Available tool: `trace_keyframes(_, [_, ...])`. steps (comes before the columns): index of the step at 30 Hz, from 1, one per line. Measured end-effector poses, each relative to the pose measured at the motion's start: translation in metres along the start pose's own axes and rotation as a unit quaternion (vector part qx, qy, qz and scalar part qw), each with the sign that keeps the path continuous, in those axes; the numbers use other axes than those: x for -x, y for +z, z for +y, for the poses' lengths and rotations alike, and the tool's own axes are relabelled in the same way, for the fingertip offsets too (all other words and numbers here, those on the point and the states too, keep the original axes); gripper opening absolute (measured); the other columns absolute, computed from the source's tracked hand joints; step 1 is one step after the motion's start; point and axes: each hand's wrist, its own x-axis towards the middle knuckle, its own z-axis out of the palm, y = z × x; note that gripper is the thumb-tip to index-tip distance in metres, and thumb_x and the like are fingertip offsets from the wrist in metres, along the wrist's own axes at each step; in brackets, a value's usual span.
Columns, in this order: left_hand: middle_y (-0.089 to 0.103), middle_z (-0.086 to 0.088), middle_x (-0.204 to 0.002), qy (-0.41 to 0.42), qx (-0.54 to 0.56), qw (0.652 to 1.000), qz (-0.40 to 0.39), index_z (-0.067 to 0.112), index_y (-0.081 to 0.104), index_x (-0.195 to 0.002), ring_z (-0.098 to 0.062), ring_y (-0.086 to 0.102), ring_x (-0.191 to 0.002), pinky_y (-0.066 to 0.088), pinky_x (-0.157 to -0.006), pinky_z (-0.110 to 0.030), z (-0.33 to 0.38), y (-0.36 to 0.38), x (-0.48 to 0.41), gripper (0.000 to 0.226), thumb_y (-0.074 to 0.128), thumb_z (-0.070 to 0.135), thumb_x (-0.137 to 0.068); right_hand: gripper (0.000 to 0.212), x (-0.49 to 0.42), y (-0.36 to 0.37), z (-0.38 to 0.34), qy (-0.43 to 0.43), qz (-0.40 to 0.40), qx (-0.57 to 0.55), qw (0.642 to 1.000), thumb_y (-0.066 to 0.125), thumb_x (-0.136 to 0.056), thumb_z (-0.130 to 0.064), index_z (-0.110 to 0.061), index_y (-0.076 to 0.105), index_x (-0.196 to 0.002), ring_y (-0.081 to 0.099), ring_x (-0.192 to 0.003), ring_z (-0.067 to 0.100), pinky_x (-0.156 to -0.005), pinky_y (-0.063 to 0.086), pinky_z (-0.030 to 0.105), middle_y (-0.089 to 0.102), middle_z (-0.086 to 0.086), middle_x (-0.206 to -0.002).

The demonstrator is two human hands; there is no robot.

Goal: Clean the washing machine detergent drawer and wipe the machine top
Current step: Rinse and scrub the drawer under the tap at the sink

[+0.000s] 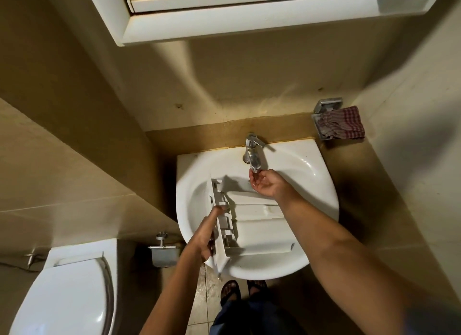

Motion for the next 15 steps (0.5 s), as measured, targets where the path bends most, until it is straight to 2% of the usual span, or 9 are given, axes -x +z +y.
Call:
trace_keyframes(2, [0.074, -0.01, -0.083, -0.003, 0.025, 1.0, -0.005, 0.014, 0.068, -0.111, -0.029, 0.065, -0.089, 0.045, -0.099, -0.047, -0.001, 0.001, 0.0, 0.08, 0.068, 0.067, -0.051, 0.022, 0.001, 0.0, -0.001, 0.009, -0.005, 0.001, 1.0, 0.036, -0.097, -0.001, 0.005, 0.057, -0.094, 0.061, -0.076, 0.019, -0.057, 0.054, 0.025, 0.064, 0.013, -0.081])
trace_keyframes(5, [0.074, -0.01, -0.082, -0.007, 0.03, 0.999, 0.01, 0.015, 0.069, -0.11, -0.031, 0.065, -0.092, 0.042, -0.104, -0.051, -0.005, 0.001, -0.003, 0.087, 0.07, 0.068, -0.041, 0.024, 0.005, 0.002, 0.006, 0.022, -0.038, 0.062, 0.997, 0.036, -0.098, 0.001, 0.004, 0.058, -0.09, 0.066, -0.074, 0.022, -0.055, 0.057, 0.026, 0.065, 0.015, -0.084])
trace_keyframes(7, [0.073, -0.012, -0.094, -0.008, 0.038, 0.999, 0.013, 0.015, 0.066, -0.115, -0.032, 0.065, -0.095, 0.045, -0.102, -0.051, -0.007, 0.001, -0.007, 0.096, 0.076, 0.067, -0.035, 0.019, 0.01, 0.007, 0.02, -0.023, -0.067, 0.224, 0.972, 0.043, -0.096, 0.001, 0.002, 0.061, -0.088, 0.069, -0.072, 0.021, -0.065, 0.058, 0.027, 0.066, 0.014, -0.087])
trace_keyframes(8, [0.07, -0.013, -0.104, -0.003, 0.035, 0.999, 0.016, 0.016, 0.063, -0.119, -0.032, 0.063, -0.098, 0.047, -0.1, -0.05, -0.007, 0.001, -0.008, 0.102, 0.078, 0.068, -0.033, 0.017, 0.012, 0.008, 0.031, -0.079, -0.074, 0.323, 0.94, 0.046, -0.095, 0.002, 0.002, 0.063, -0.09, 0.069, -0.079, 0.021, -0.077, 0.057, 0.03, 0.067, 0.013, -0.091])
trace_keyframes(10, [0.063, -0.012, -0.113, 0.0, 0.026, 0.999, 0.02, 0.018, 0.058, -0.124, -0.03, 0.06, -0.102, 0.05, -0.092, -0.043, -0.007, 0.003, -0.009, 0.099, 0.075, 0.071, -0.043, 0.019, 0.019, 0.005, 0.055, -0.21, -0.102, 0.501, 0.834, 0.05, -0.095, -0.001, 0.002, 0.065, -0.106, 0.062, -0.099, 0.021, -0.096, 0.049, 0.032, 0.066, 0.011, -0.104])
trace_keyframes(11, [0.062, -0.011, -0.106, 0.006, 0.028, 0.999, 0.021, 0.018, 0.058, -0.122, -0.027, 0.06, -0.096, 0.051, -0.083, -0.036, -0.005, 0.006, -0.005, 0.084, 0.072, 0.068, -0.056, 0.025, 0.024, -0.001, 0.066, -0.266, -0.125, 0.589, 0.753, 0.048, -0.097, -0.005, 0.0, 0.062, -0.117, 0.057, -0.108, 0.018, -0.099, 0.043, 0.029, 0.064, 0.011, -0.116])
trace_keyframes(13, [0.067, -0.011, -0.092, 0.013, 0.049, 0.998, 0.029, 0.016, 0.061, -0.111, -0.024, 0.063, -0.082, 0.054, -0.067, -0.03, -0.004, 0.008, -0.004, 0.05, 0.062, 0.056, -0.08, 0.039, 0.031, -0.016, 0.075, -0.346, -0.174, 0.738, 0.552, 0.042, -0.101, -0.014, -0.007, 0.046, -0.139, 0.037, -0.131, 0.01, -0.111, 0.024, 0.023, 0.045, 0.006, -0.144])
trace_keyframes(14, [0.069, -0.011, -0.09, 0.013, 0.055, 0.998, 0.03, 0.016, 0.063, -0.108, -0.023, 0.064, -0.082, 0.056, -0.07, -0.032, -0.005, 0.008, -0.006, 0.047, 0.061, 0.055, -0.081, 0.044, 0.035, -0.023, 0.074, -0.366, -0.182, 0.783, 0.469, 0.038, -0.103, -0.019, -0.012, 0.036, -0.146, 0.024, -0.137, 0.007, -0.114, 0.011, 0.021, 0.033, 0.0, -0.152])
trace_keyframes(15, [0.069, -0.011, -0.095, 0.011, 0.052, 0.998, 0.03, 0.017, 0.063, -0.11, -0.025, 0.064, -0.087, 0.056, -0.078, -0.035, -0.004, 0.008, -0.006, 0.055, 0.063, 0.059, -0.075, 0.046, 0.033, -0.031, 0.07, -0.365, -0.171, 0.808, 0.43, 0.034, -0.104, -0.025, -0.019, 0.029, -0.149, 0.016, -0.139, 0.005, -0.115, 0.004, 0.022, 0.025, -0.005, -0.155])
